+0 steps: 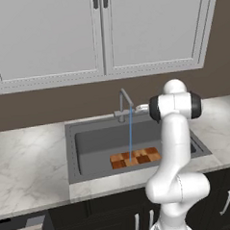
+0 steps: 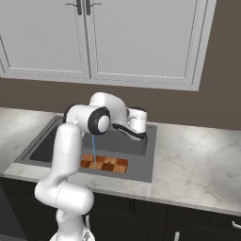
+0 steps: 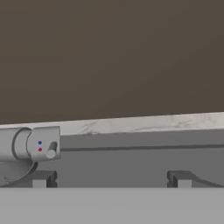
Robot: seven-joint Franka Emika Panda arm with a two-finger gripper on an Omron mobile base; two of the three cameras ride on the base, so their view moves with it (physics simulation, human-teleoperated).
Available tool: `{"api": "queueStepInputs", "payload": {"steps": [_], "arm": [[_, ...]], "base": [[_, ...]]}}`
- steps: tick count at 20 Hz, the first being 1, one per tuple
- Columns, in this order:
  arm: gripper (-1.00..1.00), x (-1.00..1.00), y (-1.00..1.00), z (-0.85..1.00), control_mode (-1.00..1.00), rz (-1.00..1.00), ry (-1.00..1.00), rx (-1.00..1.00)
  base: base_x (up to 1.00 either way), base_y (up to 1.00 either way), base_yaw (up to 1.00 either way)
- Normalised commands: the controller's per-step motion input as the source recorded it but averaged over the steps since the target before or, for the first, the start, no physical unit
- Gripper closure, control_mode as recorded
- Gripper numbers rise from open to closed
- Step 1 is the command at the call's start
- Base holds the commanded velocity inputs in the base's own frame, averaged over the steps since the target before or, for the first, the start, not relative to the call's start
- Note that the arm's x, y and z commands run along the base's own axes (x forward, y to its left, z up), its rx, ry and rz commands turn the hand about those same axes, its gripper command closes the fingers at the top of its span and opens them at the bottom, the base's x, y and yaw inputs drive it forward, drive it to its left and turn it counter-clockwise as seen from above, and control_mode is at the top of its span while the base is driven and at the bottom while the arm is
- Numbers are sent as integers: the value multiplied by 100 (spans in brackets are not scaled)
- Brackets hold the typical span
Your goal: Turn on the sink faucet with hot water and rinse the cutting board for ten seconds, then turn off the faucet. Push the cutting board to reach the water if necessary.
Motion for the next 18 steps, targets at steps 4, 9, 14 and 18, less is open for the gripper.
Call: {"api": "queueStepInputs", "payload": {"steps": [4,9,14,18], "arm": [[-100,12,0,0,-100,1,0,0],[-100,10,0,0,-100,2,0,0],[-100,12,0,0,-100,2,0,0],[-100,8,0,-3,-100,3,0,0]], "base": [[0,0,0],[0,0,0],[0,0,0],[0,0,0]]}}
